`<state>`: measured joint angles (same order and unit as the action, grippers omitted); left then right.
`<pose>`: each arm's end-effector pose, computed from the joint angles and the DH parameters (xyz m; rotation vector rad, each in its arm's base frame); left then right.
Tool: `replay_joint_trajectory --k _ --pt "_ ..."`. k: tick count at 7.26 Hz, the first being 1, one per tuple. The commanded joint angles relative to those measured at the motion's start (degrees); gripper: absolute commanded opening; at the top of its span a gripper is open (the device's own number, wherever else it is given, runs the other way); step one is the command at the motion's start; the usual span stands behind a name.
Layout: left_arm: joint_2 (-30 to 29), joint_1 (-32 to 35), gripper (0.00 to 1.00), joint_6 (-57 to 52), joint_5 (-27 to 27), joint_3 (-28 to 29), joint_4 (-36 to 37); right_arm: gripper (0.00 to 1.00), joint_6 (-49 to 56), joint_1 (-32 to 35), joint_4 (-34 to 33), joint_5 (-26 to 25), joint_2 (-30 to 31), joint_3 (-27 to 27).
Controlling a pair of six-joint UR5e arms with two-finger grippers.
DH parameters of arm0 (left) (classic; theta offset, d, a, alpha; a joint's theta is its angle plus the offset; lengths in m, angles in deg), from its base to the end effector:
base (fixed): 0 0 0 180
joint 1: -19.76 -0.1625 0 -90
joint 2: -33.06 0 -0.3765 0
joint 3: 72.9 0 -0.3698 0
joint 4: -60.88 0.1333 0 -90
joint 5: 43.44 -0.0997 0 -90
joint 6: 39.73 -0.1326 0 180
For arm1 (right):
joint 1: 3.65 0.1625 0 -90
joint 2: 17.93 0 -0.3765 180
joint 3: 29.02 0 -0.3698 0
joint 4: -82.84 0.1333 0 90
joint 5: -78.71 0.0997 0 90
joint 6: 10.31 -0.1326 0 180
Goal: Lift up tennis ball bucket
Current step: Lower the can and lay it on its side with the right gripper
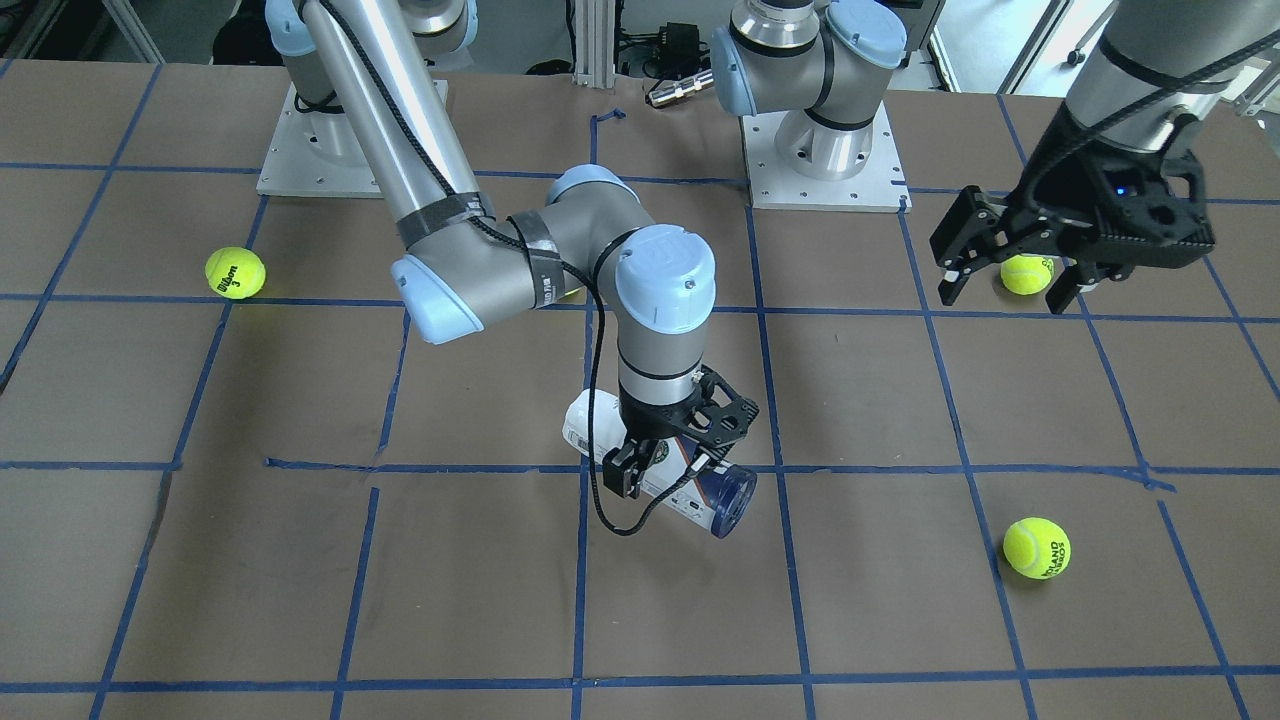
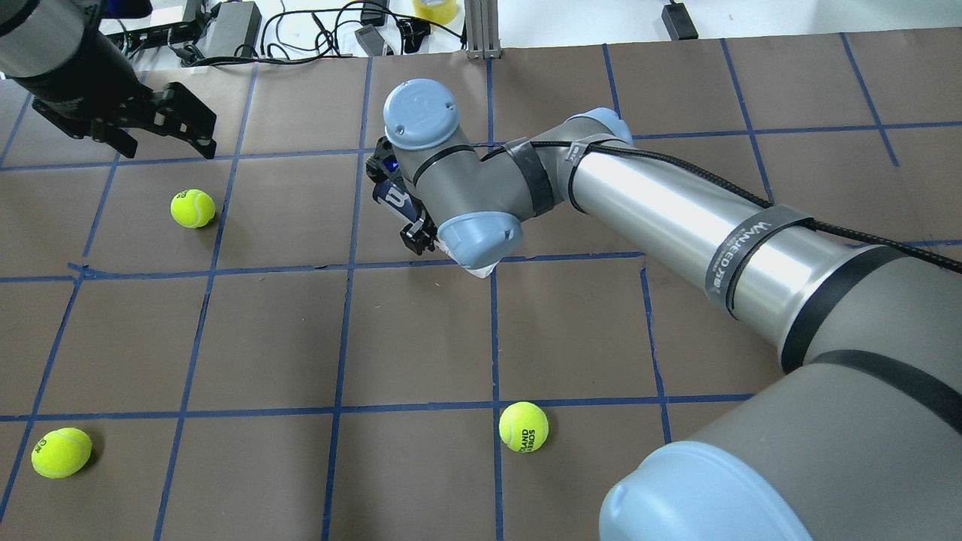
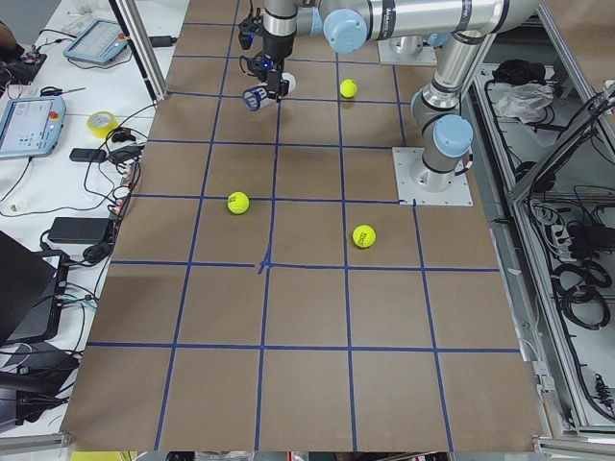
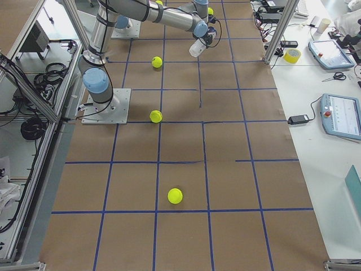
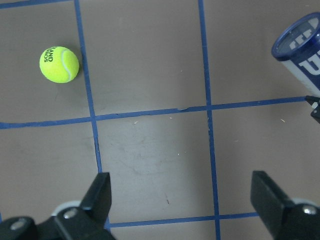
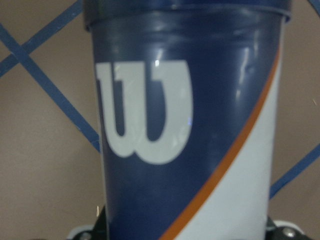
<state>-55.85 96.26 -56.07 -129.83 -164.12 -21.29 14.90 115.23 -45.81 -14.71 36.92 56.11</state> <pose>-0.0259 -0.4990 0.4203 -0.0836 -3.1060 0.2273 0.4257 -0.5121 0.1674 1.3937 -2.7448 0.2281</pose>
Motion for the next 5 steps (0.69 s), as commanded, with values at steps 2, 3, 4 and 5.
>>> replay_joint_trajectory --k 2,3,4,5 --pt "0.59 -4.16 1.0 -1.32 3.86 -0.01 -0.45 0.83 10.71 5.55 -3.96 -4.13 -3.34 -0.06" --pt "0.59 -4.16 1.0 -1.32 3.77 -0.18 -0.45 0.83 16.48 6.53 -4.41 -5.1 -3.25 -0.06" --pt "0.59 -4.08 1.0 -1.32 3.77 -0.44 -0.45 0.83 21.75 6.89 -7.2 -5.2 -3.43 0.03" --pt "0.59 -4.16 1.0 -1.32 3.77 -0.44 -0.36 0.83 26.51 6.89 -9.06 -5.29 -3.43 -0.06"
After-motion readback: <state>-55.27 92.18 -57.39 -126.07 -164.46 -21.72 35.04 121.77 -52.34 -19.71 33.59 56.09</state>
